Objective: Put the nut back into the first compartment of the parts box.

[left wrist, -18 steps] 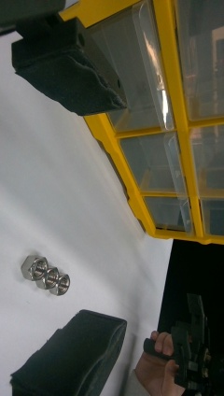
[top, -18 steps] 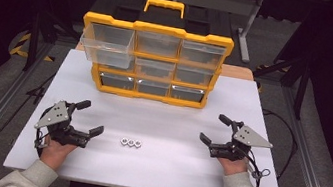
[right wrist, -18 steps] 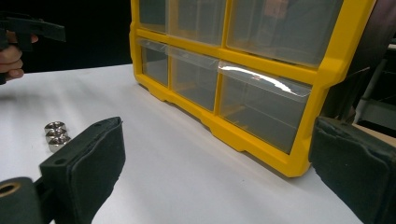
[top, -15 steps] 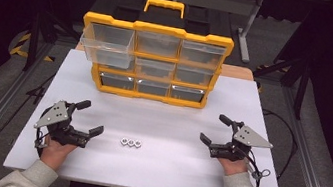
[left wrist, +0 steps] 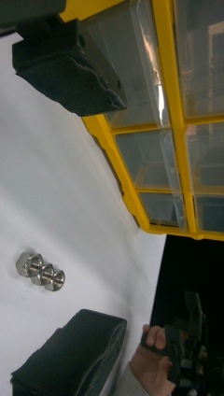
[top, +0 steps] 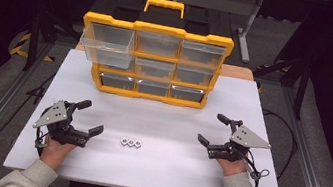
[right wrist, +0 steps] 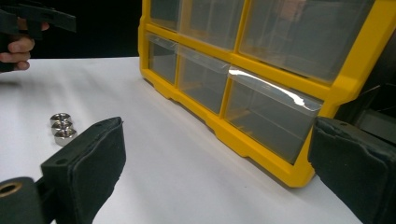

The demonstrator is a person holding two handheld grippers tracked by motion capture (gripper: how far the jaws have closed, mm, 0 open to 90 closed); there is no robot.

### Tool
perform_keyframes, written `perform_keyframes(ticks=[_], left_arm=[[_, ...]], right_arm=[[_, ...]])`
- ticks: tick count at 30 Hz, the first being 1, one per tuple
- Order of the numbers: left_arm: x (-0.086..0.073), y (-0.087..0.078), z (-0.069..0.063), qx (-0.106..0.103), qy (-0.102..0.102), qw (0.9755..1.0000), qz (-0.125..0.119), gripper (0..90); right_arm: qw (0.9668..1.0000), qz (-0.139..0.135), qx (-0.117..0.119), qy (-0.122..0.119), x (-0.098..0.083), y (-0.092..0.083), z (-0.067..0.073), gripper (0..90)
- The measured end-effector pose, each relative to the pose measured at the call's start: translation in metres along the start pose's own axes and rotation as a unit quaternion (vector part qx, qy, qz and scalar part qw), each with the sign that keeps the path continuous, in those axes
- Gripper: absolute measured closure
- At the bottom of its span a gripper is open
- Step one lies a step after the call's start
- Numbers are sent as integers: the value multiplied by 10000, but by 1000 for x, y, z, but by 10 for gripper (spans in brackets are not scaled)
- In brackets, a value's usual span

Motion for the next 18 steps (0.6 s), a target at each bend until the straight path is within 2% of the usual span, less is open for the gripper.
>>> perform_keyframes(ticks=[1,5,8,15,17,18], left_arm=[[1,0,-1,-42,-81,10000,-6,11],[7,3,-2,-118,-132,9998,54,20],[10,10,-3,-190,-85,9998,33,20],[20,34,-9,-642,-109,9979,45,19],[21,36,-10,-678,-96,9976,60,20],[24,41,-12,-787,-124,9968,88,18]], right_arm=[[10000,-1,16,10,0,0,0,50],[10000,-37,77,30,0,1,0,50],[10000,-34,64,40,0,-1,0,50],[9999,-13,94,61,0,-3,1,49],[9999,-5,101,61,0,-4,1,49],[9999,-10,99,57,0,-4,1,50]])
Point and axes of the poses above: each handheld gripper's, and its own axes: y roughly forward along the jaws, x roughly out of its top, z roughly to its left, the point moved 1 cm from there along y, roughly forward along the jaws, and after that the axes turned 7 degrees about -y, right-handed, at the moved point
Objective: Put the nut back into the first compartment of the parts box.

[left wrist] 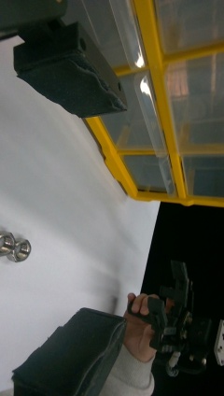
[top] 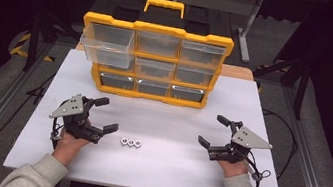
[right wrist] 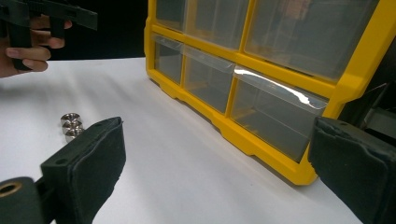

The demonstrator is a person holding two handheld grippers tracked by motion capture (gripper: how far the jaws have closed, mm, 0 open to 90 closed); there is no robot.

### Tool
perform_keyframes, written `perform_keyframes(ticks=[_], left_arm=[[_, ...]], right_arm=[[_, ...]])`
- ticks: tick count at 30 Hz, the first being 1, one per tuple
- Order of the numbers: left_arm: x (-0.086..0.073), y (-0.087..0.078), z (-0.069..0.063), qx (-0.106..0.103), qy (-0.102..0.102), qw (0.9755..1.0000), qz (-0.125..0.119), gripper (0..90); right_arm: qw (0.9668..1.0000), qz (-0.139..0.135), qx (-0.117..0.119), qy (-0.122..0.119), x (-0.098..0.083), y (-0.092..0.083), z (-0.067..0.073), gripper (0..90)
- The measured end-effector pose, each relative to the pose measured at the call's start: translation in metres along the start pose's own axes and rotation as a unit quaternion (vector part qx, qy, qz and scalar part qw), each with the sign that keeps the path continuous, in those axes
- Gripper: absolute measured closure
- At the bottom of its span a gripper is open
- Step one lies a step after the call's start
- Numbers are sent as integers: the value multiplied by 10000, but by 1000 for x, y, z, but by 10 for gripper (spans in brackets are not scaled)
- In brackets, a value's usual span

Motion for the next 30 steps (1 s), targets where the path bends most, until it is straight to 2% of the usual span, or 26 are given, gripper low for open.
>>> perform_keyframes(ticks=[2,4,5,7,9,10,11,12,14,16,18,22,23,24,25,26,28,29,30], left_arm=[[2,2,0,-78,-56,10000,-27,5],[6,5,-1,-140,-184,9997,67,1],[7,6,-1,-116,-185,9997,127,2],[10,7,-3,-187,-139,9993,289,13],[13,10,-5,-207,-65,9978,622,36],[15,13,-7,-184,-11,9957,911,46],[17,15,-8,-142,62,9940,1082,46],[19,16,-8,-101,147,9929,1178,46],[25,19,-9,29,255,9887,1478,49],[31,21,-10,122,364,9852,1668,48],[37,23,-12,219,485,9794,1950,49],[48,31,-14,399,564,9608,2686,47],[48,31,-14,399,564,9608,2686,53],[51,33,-14,437,614,9525,2950,53],[51,33,-14,437,614,9525,2950,52],[55,35,-16,462,675,9466,3120,52],[59,38,-18,472,745,9382,3346,47],[62,39,-19,459,776,9333,3476,46],[62,39,-19,459,776,9333,3476,45]], right_arm=[[10000,-5,8,5,0,0,0,49],[10000,-17,27,1,0,0,0,49],[10000,-25,39,-3,0,0,0,48],[10000,-36,49,-10,1,0,0,45],[10000,-28,56,12,1,-1,0,45],[10000,-8,60,26,1,-1,0,48],[10000,21,76,56,1,-1,-1,49],[9999,17,81,92,1,-2,-1,49],[9999,36,90,123,0,-2,-1,49],[9998,48,119,138,0,-1,-1,49],[9997,94,149,157,0,-1,-1,53],[9993,160,243,237,1,-2,-2,79],[9993,160,243,237,1,-2,-2,79],[9991,155,258,283,1,-2,-2,82],[9991,155,258,283,1,-2,-2,82],[9991,159,270,296,2,-3,-2,84],[9990,172,262,305,1,-3,-2,84],[9990,175,261,306,1,-3,-2,84],[9990,177,260,308,1,-3,-3,84]])
Point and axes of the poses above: each handheld gripper's, and its own axes: y roughly forward along the jaws, x roughly out of its top, z roughly to its left, the point moved 1 cm from there along y, roughly forward along the jaws, and after that the axes turned 7 degrees about -y, right-handed, at the moved point
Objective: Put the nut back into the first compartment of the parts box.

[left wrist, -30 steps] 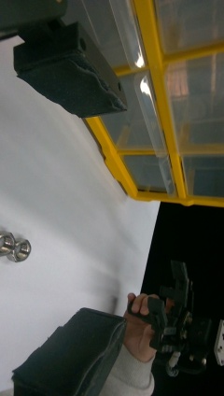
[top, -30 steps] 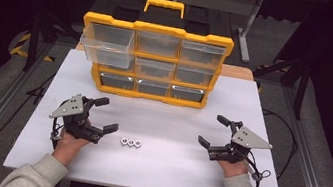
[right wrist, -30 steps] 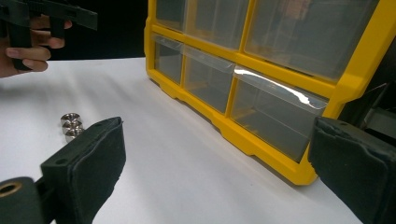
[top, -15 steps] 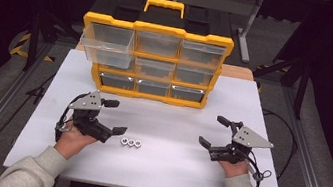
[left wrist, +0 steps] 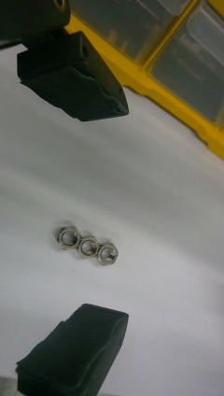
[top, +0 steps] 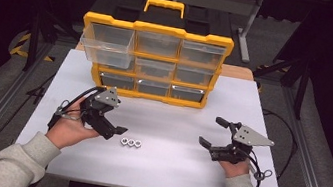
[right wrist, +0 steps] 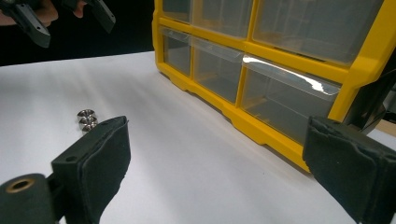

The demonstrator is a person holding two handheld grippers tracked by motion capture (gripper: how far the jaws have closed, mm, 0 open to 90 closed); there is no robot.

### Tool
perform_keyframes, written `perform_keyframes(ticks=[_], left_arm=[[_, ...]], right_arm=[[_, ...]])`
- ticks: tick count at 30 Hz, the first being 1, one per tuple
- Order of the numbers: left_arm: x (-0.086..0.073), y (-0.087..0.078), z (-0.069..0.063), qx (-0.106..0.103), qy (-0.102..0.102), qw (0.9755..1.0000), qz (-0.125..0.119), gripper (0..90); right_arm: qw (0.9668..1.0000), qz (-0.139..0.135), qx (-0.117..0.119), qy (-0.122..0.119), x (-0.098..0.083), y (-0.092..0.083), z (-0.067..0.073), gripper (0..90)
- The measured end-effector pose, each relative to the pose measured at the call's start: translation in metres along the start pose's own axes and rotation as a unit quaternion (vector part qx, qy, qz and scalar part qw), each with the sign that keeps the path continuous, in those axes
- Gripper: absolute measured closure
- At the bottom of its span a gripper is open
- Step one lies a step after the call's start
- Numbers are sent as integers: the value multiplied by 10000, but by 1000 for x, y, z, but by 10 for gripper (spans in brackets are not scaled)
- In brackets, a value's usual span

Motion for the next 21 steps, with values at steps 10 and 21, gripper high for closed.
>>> perform_keyframes(ticks=[10,21], left_arm=[[22,2,-8,71,265,9917,1252,38],[24,16,-10,-72,189,9846,1736,54]], right_arm=[[10000,3,17,-3,0,0,0,82],[10000,30,50,18,-1,1,0,78]])
Point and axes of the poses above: each handheld gripper's, and its own axes: y roughly forward along the jaws, x roughly out of its top, z roughly to its left, the point moved 1 cm from there along y, roughly forward along the jaws, and after that the axes turned 7 degrees about -y, right-handed, at the moved point
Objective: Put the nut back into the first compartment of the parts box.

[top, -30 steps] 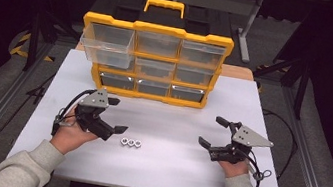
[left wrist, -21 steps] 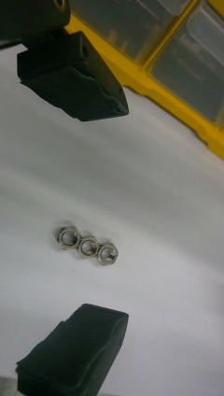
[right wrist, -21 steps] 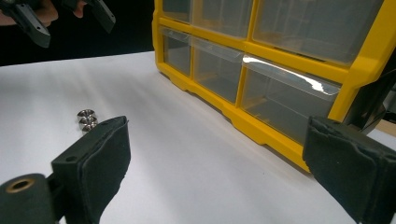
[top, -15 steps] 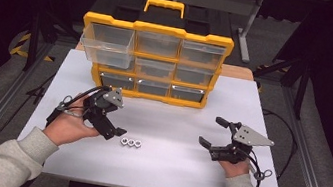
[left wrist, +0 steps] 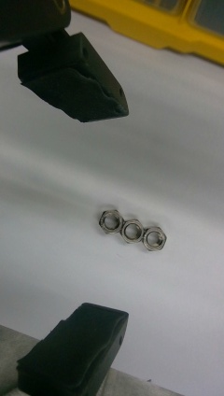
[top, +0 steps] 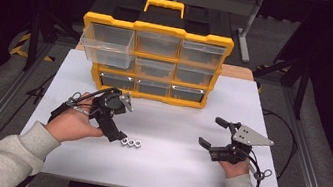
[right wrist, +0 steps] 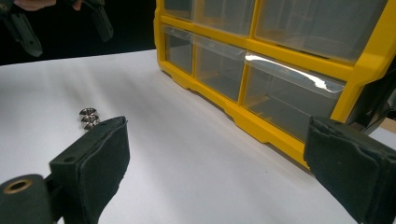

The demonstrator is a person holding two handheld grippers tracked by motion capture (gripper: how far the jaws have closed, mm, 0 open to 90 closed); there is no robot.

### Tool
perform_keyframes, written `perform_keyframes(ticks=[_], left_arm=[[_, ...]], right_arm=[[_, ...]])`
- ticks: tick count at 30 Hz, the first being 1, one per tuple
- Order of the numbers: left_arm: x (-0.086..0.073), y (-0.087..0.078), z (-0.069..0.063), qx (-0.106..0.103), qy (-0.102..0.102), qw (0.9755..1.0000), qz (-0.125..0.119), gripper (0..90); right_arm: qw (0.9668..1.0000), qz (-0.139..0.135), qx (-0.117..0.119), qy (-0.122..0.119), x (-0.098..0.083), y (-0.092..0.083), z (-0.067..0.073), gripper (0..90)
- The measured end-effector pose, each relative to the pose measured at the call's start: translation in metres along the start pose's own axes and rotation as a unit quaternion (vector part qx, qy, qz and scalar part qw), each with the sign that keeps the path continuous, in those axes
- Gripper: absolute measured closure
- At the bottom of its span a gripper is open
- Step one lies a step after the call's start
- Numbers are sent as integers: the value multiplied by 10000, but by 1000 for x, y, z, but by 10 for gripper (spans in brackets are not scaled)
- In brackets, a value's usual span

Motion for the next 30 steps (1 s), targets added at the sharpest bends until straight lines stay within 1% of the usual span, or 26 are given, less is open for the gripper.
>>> perform_keyframes(ticks=[2,3,6,9,11,14,15,16,19,23,24,27,28,29,30], left_arm=[[-1,10,0,3,42,10000,71,59],[-2,15,-1,-31,10,9999,161,62],[-3,28,-3,-64,62,9994,342,65],[-4,36,-3,-95,86,9990,421,78],[-4,40,-4,-121,85,9989,443,91],[-5,45,-5,-104,59,9987,491,106],[-5,46,-5,-123,103,9984,535,110],[-6,49,-5,-155,92,9983,554,122],[-6,55,-6,-199,172,9976,639,158],[-6,62,-7,-233,141,9972,697,195],[-6,63,-7,-243,171,9969,726,202],[-5,66,-7,-197,145,9971,722,236],[-5,67,-7,-197,142,9968,762,256],[-5,67,-7,-197,142,9968,762,303],[-5,68,-7,-221,129,9967,767,303]], right_arm=[[10000,37,1,-27,0,0,0,78],[10000,39,0,-29,0,0,0,78],[10000,42,3,-27,0,0,0,78],[10000,51,3,-28,0,1,0,78],[10000,46,19,-17,0,1,1,78],[10000,57,29,-11,-1,1,1,78],[10000,57,41,-6,-1,1,0,78],[10000,61,47,-4,-1,1,0,78],[10000,61,59,-6,-1,1,1,78],[9999,75,79,7,-1,2,1,78],[9999,76,90,16,-1,2,1,78],[9998,109,130,59,-2,3,0,75],[9998,112,136,59,-2,3,0,75],[9998,114,135,52,-2,3,0,75],[9998,114,135,52,-2,3,0,75]])
Point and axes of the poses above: each handheld gripper's, and its own axes: y roughly forward along the jaws, x roughly out of its top, z roughly to its left, the point moved 1 cm from there along y, roughly forward along the jaws, and after that the axes turned 7 degrees about -y, right-handed, at the moved point
